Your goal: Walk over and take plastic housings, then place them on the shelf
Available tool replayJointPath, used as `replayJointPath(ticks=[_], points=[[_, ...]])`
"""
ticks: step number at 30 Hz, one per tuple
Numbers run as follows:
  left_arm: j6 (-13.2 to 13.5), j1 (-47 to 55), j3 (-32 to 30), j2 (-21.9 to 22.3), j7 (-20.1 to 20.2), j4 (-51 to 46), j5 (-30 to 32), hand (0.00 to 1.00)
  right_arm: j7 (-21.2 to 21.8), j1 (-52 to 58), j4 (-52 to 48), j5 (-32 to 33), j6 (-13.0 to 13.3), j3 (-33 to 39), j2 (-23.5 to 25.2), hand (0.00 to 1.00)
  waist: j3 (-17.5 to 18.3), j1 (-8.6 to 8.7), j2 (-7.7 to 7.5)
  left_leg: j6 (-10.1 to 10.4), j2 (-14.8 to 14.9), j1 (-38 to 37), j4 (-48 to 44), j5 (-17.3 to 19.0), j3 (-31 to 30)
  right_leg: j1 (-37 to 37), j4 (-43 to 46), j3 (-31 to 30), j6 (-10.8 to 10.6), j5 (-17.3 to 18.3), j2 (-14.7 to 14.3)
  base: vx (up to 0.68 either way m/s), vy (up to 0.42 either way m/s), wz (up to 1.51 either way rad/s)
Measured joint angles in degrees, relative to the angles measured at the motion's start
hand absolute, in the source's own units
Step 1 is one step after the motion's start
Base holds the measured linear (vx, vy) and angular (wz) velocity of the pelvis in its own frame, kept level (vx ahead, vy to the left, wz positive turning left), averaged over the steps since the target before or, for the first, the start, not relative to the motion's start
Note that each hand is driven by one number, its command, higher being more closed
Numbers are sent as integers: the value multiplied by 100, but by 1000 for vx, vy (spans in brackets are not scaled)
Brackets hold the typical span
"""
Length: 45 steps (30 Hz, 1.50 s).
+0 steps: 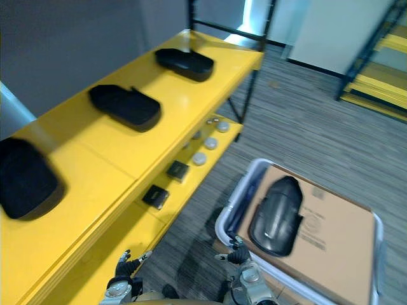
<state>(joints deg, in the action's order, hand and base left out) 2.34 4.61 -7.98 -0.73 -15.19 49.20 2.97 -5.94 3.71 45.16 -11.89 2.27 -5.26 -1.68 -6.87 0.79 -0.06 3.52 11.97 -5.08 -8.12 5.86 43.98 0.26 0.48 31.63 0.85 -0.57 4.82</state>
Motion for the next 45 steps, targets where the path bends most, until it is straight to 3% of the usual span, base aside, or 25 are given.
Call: replayJointPath(ticks=[2, 4, 5, 6, 7, 9, 11, 12, 17, 19, 25, 32, 36, 40, 45], points=[[-2, -55, -4, 3, 1, 68, -1, 0, -15, 110, 9, 3, -31, 116, -6, 0, -25, 56, 33, 168, 325, -23, -494, 187, 52, 66, -75, -247, 59, -18, -196, -14, -79, -88], [-10, -85, -16, 9, -2, 103, -8, 0, -67, 318, 13, 129, -32, 362, -106, 0, -62, 76, 80, 34, 917, 41, -1623, 448, -120, 195, -62, -702, 202, 67, -467, -12, -94, -112], [-9, -82, -15, 21, -3, 101, -10, 0, -69, 365, 6, 172, -23, 429, -106, 0, -77, 94, 93, 11, 1010, 104, -1894, 464, -289, 227, -54, -821, 238, 95, -508, 4, -71, -118], [-5, -69, -11, 82, -3, 101, -21, 0, -169, 365, 25, 299, -35, 591, -172, 0, -114, 118, 157, -62, 1015, 210, -2203, 602, -943, 253, -29, -1083, 269, 116, -565, 8, -7, -89], [-5, -63, -8, 120, -3, 101, -25, 0, -192, 364, 31, 326, -34, 685, -229, 0, -136, 123, 178, -48, 899, 267, -2222, 668, -1344, 246, -13, -1206, 303, 138, -574, 20, 40, -115], [2, -54, 19, 199, -3, 87, -130, 0, -300, 386, 89, 462, -36, 1026, -354, 0, -185, 130, 236, 118, 253, 388, -1827, 820, -2569, 242, 37, -1613, 290, 132, -487, 33, 85, -98], [16, -71, 92, 195, -25, 56, -238, 0, -337, 485, 123, 656, -27, 1241, -345, 0, -177, 147, 276, 187, -102, 423, -1130, 745, -3055, 240, 25, -1733, 133, 84, -423, 17, 136, -47], [38, -84, 137, 204, -28, 3, -275, 0, -391, 512, 132, 775, -27, 1364, -368, 0, -198, 154, 365, 181, -144, 437, -629, 472, -3154, 240, -2, -1768, 46, 80, -473, -12, 154, -33], [40, -52, 139, 0, -42, -47, -344, 0, -398, 613, 184, 1188, -24, 1681, -174, 0, -108, 156, 129, -7, -556, 81, 33, 269, -3132, 467, -290, -1756, -211, -76, -186, 84, 157, 5], [40, -43, 138, -60, -42, -59, -344, 0, -399, 602, 181, 1346, -15, 1875, -134, 0, -95, 145, 100, -41, -659, 22, 151, 244, -3133, 507, -355, -1756, -269, -99, -111, 111, 143, 9], [40, 223, 88, -266, -34, -265, -342, 0, -411, 529, -189, 1592, 31, 2325, -87, 0, -81, 139, 67, -41, -792, -198, 274, 244, -3136, 720, -460, -1764, -341, -137, -45, 66, 64, 0], [39, 496, -8, -273, 12, -436, -342, 0, -656, 580, -1504, 1588, 104, 3248, -155, 0, 4, 148, -75, -44, -791, -324, 430, 244, -3124, 738, -464, -1805, -342, -137, -44, -7, 11, -3], [40, 615, -113, -274, 14, -539, -343, 0, -873, 597, -2607, 1581, 110, 3603, -438, 0, 28, 166, -100, -110, -827, -358, 599, 186, -3127, 708, -468, -1857, -350, -132, -34, -83, -9, -9], [41, 700, -102, -261, 21, -539, -342, 0, -889, 594, -3478, 1572, 140, 3497, -706, 0, 86, 197, -116, -119, -843, -354, 653, 144, -3135, 641, -466, -1859, -364, -141, -26, -23, -3, -2], [47, 783, 24, -257, 75, -538, -342, 0, -602, 560, -4298, 1301, 304, 2396, -864, 0, 126, 181, -181, -129, -898, -364, 812, 58, -3151, 584, -475, -1851, -369, -144, -20, 4, 6, 1]])
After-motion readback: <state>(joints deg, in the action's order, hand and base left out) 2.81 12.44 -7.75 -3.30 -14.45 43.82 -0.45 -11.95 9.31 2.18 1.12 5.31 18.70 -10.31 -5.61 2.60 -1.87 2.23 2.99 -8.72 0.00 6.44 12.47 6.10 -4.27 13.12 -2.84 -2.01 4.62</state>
